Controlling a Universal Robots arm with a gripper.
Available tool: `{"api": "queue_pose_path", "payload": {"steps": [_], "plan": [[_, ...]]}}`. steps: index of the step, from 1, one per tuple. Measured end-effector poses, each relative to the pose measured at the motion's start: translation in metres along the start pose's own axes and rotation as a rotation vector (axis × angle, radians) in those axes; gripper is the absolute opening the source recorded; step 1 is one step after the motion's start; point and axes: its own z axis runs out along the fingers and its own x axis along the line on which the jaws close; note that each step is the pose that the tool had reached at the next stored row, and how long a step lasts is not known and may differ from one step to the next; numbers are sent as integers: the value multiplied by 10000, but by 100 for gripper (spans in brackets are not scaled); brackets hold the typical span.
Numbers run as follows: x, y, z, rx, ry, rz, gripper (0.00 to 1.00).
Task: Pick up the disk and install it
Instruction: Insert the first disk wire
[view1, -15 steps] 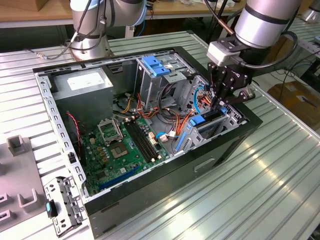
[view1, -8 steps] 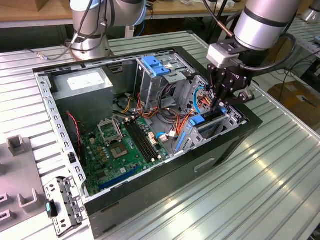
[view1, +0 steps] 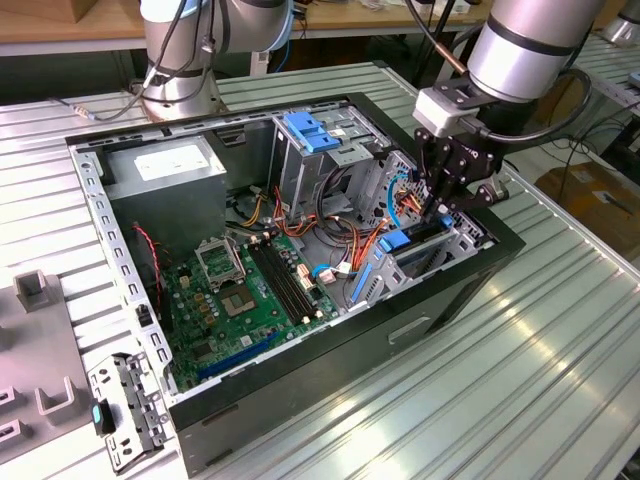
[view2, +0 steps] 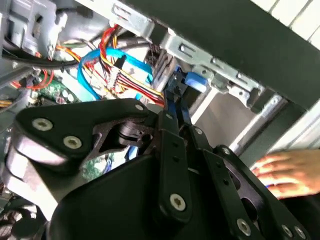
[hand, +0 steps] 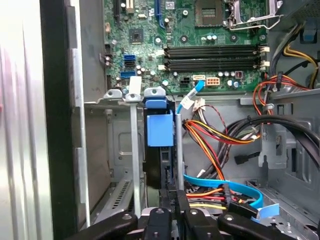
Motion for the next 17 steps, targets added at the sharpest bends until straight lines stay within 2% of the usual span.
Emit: {"api": "queue_pose_path", "payload": {"steps": [6,12,17], "plan": [[13,0,6,0,3,0,16],[12,1,63,-2,-17,0,16],[12,1,71,-2,-19,0,16]]}}
